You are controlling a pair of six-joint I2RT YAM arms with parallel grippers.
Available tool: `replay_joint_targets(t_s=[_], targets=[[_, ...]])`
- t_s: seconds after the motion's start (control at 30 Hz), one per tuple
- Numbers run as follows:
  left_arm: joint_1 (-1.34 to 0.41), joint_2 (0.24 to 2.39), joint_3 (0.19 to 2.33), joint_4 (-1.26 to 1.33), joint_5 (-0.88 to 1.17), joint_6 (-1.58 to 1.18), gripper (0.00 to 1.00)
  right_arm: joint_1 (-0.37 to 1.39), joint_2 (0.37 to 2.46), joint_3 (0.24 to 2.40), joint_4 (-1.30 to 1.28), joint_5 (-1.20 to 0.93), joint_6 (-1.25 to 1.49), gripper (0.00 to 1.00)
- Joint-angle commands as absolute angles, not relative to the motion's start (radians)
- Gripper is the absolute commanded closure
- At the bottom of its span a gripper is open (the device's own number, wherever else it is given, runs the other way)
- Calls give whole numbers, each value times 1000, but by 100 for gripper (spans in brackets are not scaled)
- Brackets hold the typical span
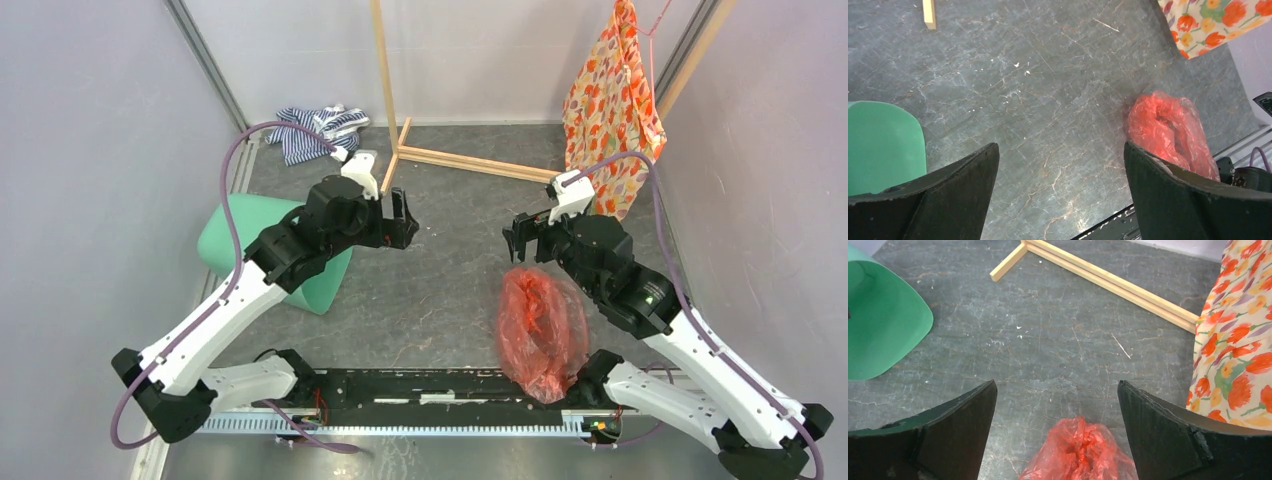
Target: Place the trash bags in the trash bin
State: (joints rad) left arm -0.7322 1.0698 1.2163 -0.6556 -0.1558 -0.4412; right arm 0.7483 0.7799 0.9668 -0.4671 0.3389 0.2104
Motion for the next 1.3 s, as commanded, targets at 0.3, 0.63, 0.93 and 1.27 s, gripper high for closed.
replay_joint_targets(t_s=[0.3, 0.63, 0.93, 1.27], targets=[[-785, 1140, 1281, -604, -217, -396, 0, 715, 821, 928, -582, 294, 252, 2], [-792, 1155, 1263, -568, -209, -413, 0, 710, 818, 848, -696, 168, 286, 2], [-794, 1154, 1221, -550, -155, -432, 0, 724, 785, 744, -746, 102, 371, 2], [-795, 1169, 1161, -512, -104, -476, 0, 764, 798, 626, -675, 58, 476, 35]])
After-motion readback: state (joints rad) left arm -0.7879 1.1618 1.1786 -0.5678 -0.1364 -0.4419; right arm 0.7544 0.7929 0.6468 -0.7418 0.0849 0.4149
